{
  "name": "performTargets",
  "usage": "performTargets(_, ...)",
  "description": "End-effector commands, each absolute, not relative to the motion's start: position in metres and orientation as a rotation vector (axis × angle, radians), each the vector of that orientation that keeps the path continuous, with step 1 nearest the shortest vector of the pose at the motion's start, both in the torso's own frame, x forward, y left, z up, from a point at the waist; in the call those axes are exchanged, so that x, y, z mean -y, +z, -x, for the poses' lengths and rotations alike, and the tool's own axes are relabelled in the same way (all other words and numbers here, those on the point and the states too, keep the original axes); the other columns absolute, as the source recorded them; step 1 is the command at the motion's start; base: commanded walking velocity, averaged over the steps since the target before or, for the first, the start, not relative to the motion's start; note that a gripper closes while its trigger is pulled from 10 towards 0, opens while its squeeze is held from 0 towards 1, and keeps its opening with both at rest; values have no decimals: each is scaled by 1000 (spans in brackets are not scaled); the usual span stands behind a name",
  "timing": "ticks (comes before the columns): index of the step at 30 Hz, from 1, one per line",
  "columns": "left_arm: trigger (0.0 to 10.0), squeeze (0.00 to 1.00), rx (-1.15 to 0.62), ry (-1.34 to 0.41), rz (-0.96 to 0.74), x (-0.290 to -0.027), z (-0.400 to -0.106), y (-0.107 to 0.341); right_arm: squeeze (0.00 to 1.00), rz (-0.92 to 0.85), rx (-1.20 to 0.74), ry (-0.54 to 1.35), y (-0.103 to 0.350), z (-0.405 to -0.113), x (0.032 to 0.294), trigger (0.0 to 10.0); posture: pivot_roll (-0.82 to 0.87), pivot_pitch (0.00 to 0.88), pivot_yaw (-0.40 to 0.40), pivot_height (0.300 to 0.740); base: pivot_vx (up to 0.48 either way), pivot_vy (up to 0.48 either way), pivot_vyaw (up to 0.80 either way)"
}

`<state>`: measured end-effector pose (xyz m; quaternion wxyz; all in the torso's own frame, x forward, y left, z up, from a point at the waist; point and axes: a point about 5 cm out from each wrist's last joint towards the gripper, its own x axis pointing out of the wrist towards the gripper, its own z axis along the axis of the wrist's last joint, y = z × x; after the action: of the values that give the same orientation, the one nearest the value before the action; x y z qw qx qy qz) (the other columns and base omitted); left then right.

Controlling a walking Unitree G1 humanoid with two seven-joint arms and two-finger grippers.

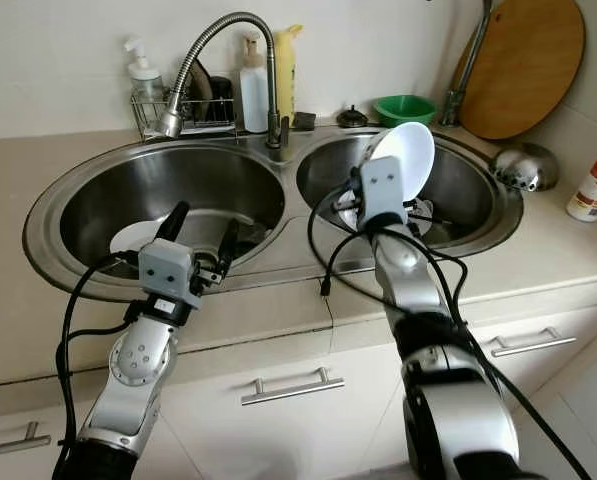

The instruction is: Kitchen organization

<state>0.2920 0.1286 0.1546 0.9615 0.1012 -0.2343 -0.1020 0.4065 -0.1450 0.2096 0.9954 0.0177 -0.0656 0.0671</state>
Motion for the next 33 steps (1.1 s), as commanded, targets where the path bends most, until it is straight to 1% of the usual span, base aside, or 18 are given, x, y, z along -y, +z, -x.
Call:
performTargets(1, 10000, 0, 458, -205, -212, -129, -293, 152, 0, -157, 55, 127, 205, -410, 147, 2235, 18, 0, -37, 740, 0, 0, 0)
performTargets(2, 10000, 0, 458, -206, -212, -129, -293, 152, 0, -233, 8, 122, 201, -412, 149, 3490, 20, 0, -38, 740, 0, 0, 0)
performTargets(3, 10000, 0, 457, -207, -213, -128, -293, 152, 0, -294, -24, 112, 198, -413, 150, 4314, 25, 0, -41, 740, 0, 0, 0)
performTargets(4, 10000, 0, 456, -207, -214, -128, -293, 152, 0, -341, -51, 96, 195, -413, 151, 4588, 25, 0, -41, 740, 0, 0, 0)
performTargets(5, 10000, 0, 456, -207, -215, -128, -293, 152, 0, -381, -78, 72, 192, -413, 153, 8157, 28, 0, -43, 740, 0, 0, 0)
performTargets(6, 10000, 0, 455, -204, -217, -129, -293, 152, 0, -448, -125, 27, 185, -413, 157, 10000, 36, 0, -47, 740, 0, 0, 0)
performTargets(9, 10000, 0, 455, -197, -218, -130, -293, 152, 0, -541, -184, -52, 173, -410, 164, 10000, 38, 0, -49, 740, 0, 0, 0)
performTargets(12, 10000, 0, 453, -196, -220, -130, -292, 151, 0, -588, -231, -108, 162, -407, 170, 10000, 41, 0, -50, 740, 0, 0, 0)
performTargets(13, 10000, 0, 447, -197, -222, -130, -291, 150, 0, -623, -264, -130, 153, -403, 174, 10000, 42, 0, -49, 740, 0, 0, 0)
performTargets(17, 10000, 0, 445, -198, -222, -130, -291, 149, 0, -635, -292, -171, 145, -400, 181, 10000, 40, 0, -48, 740, 0, 0, 0)
performTargets(18, 10000, 0, 442, -199, -222, -130, -292, 148, 1000, -646, -290, -224, 142, -398, 190, 10000, 34, 0, -45, 740, 0, 0, 0)
performTargets(21, 10000, 0, 437, -205, -222, -128, -292, 147, 1000, -658, -272, -306, 141, -395, 205, 10000, 28, 0, -42, 740, 0, 0, 0)
performTargets(24, 10000, 0, 434, -211, -221, -127, -291, 146, 1000, -660, -269, -345, 140, -393, 212, 10000, 23, 0, -37, 740, 0, 0, 0)
performTargets(30, 10000, 0, 428, -215, -223, -127, -292, 146, 1000, -687, -254, -350, 141, -393, 215, 10000, 22, 0, -33, 740, 0, 0, 0)
performTargets(33, 10000, 0, 423, -214, -226, -128, -292, 145, 1000, -466, -379, -282, 131, -391, 203, 10000, 17, 0, -33, 740, 0, 0, 0)
